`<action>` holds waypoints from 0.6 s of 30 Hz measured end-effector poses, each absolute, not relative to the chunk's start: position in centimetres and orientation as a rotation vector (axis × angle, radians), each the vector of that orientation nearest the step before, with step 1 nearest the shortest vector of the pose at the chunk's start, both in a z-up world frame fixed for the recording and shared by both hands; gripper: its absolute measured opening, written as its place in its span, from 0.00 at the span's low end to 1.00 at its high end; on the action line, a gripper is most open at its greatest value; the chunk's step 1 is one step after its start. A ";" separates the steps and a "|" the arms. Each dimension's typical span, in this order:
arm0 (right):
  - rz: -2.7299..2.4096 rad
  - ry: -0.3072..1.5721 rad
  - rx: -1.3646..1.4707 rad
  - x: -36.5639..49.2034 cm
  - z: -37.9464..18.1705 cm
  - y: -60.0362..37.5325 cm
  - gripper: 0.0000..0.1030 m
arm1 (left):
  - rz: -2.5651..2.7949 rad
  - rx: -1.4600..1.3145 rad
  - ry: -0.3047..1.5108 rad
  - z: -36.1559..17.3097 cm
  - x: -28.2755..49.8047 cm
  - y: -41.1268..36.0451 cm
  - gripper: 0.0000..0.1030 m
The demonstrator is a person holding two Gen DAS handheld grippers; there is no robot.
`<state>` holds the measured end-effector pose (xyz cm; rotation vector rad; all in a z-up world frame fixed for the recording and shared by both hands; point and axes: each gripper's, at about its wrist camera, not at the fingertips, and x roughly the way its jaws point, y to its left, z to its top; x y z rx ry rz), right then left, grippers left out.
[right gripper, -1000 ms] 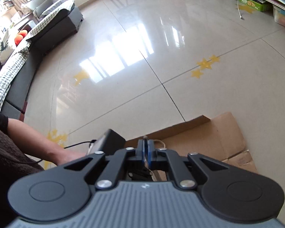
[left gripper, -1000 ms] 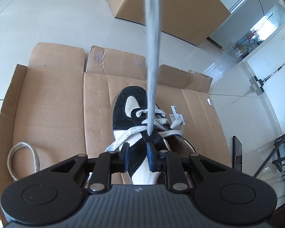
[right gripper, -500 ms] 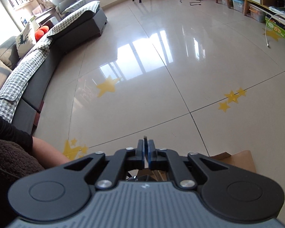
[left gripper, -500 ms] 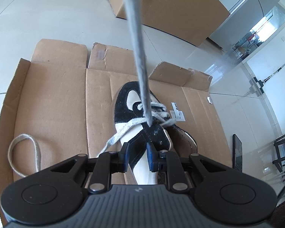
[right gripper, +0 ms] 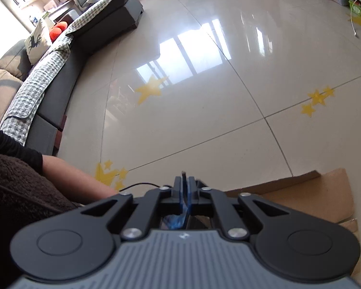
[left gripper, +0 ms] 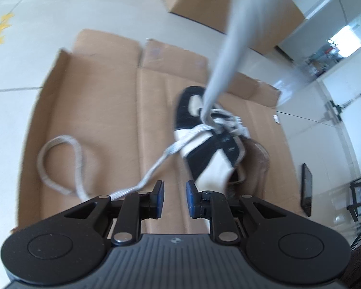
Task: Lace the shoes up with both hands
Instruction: 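Pull the lace upward from the crossing with the right tool, then grasp the white lace end on the cardboard with the left tool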
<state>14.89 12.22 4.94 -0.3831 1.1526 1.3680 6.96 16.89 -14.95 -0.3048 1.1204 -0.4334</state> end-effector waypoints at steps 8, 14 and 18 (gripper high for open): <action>1.317 1.182 -0.276 13.9 1.7 8.7 0.04 | -0.365 -0.169 1.160 -15.6 6.0 18.0 0.19; 1.235 1.222 -0.255 13.8 -1.1 6.3 0.05 | -0.278 -0.207 1.166 -15.8 6.8 19.9 0.19; 1.210 1.227 -0.279 13.1 -3.2 5.6 0.07 | -0.189 -0.242 1.161 -15.7 7.6 21.1 0.19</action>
